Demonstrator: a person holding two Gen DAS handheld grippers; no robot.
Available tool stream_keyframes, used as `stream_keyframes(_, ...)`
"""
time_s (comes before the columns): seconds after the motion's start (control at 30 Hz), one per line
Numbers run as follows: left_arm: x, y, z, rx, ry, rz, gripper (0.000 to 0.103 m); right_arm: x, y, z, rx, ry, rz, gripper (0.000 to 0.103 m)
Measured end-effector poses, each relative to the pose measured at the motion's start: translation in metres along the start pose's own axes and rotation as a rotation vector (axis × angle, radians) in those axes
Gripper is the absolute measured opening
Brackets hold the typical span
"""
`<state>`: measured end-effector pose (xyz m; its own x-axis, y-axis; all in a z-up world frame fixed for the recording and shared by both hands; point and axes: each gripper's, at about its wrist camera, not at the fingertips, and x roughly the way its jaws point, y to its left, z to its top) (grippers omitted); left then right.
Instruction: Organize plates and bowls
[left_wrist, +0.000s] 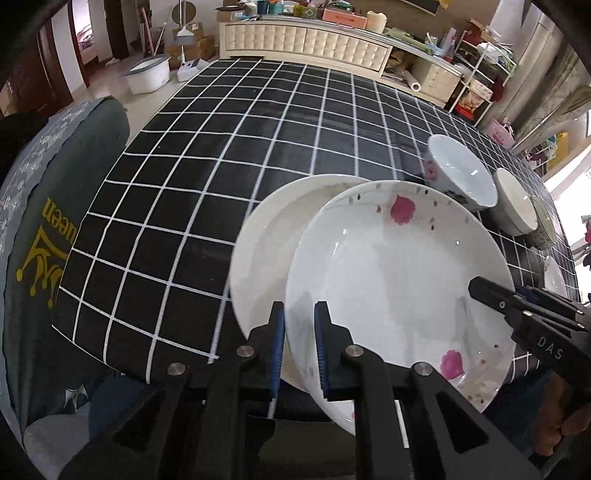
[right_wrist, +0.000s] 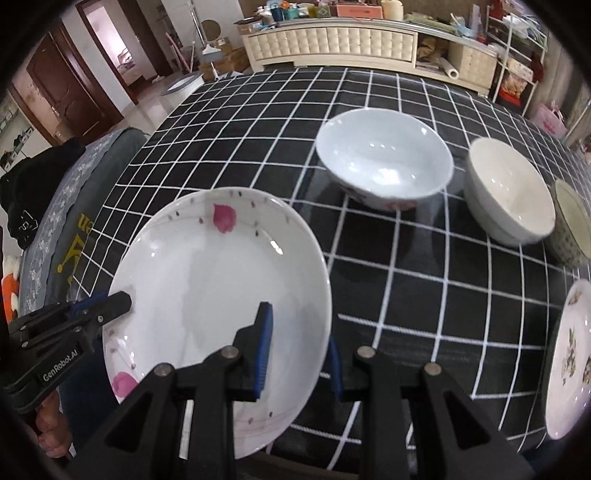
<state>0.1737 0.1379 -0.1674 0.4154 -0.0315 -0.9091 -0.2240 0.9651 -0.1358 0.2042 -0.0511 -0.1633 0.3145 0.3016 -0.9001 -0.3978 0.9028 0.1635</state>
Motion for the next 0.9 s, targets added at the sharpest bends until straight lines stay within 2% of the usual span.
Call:
stream_keyframes(0.47,0.019,0.022,0.012,-0.02,0.006,0.009,0.013,0.02,0.014,0.009,0.004,0.023,-0.013,0.031)
stream_keyframes(0.9,0.013,0.032,0.012,-0.053,0.0,-0.03,0.011,0.017,0.011,0.01,0.018,0.026,-0.038,0.032)
